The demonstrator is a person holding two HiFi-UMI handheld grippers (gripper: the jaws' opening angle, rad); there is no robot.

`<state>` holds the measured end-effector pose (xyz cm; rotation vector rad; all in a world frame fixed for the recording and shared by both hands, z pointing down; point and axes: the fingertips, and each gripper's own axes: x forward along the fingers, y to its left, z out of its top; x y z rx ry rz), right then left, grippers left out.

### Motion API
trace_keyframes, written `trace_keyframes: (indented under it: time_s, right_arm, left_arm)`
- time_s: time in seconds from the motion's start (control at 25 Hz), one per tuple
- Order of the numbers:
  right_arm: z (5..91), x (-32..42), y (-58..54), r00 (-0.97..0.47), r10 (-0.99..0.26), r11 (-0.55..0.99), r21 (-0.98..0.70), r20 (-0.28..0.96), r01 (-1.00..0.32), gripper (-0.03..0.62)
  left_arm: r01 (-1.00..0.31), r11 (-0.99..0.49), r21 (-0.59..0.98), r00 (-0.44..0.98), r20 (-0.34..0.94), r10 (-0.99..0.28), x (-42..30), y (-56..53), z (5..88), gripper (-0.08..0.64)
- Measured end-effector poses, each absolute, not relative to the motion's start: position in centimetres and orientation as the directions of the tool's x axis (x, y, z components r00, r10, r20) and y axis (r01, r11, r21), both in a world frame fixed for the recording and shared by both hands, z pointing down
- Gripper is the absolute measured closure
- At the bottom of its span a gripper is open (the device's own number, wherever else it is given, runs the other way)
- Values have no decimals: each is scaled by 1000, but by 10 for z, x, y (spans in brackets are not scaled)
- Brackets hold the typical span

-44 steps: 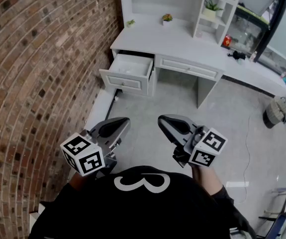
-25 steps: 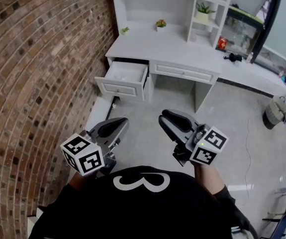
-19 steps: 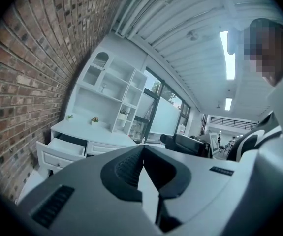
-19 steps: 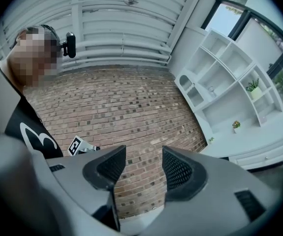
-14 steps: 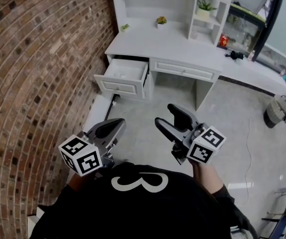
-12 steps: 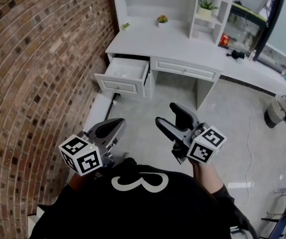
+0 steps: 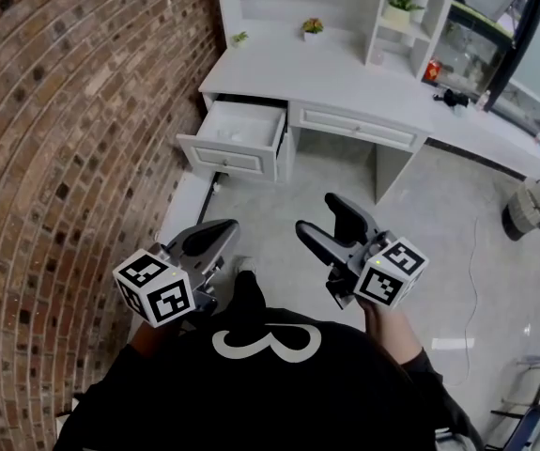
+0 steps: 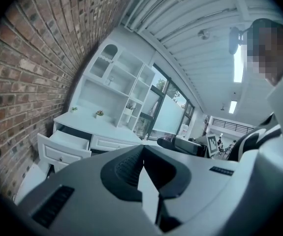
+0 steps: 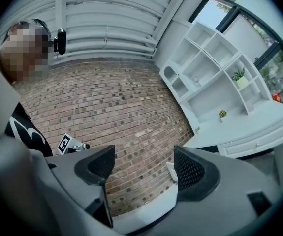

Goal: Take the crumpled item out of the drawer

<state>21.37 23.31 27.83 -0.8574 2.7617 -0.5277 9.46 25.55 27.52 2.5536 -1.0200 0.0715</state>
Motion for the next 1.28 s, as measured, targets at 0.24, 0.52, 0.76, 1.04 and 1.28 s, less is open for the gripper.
trace_keyframes:
  time_s: [0.24,0.52,0.76,1.04,1.28]
  right_arm:
    - [288,196,183,-803,-593,746,-417,-58,-520,224]
    - [304,155,103,-809,-587,720,-458,-1,-522,222]
    - [316,115,24,-816,-577,699,-492,41,-519,222]
    - [334,69,-56,-825,-556,674,-525,104,-520,222]
    - [353,38,-104,-830,-532,660,-533,166,-529,222]
  left_arm:
    - [-663,-652,368,740,195,-643,74,205,286,557]
    - [-666,-620,415,735,227,-639,32,122,301,557]
    - [-671,-595,443,728,244,-640,-8,42,307,557]
    - [-670,-559,488,726,275,-630,-53,-39,327,557]
    - [-669,-536,516,723,284,-630,-80,-88,350,557]
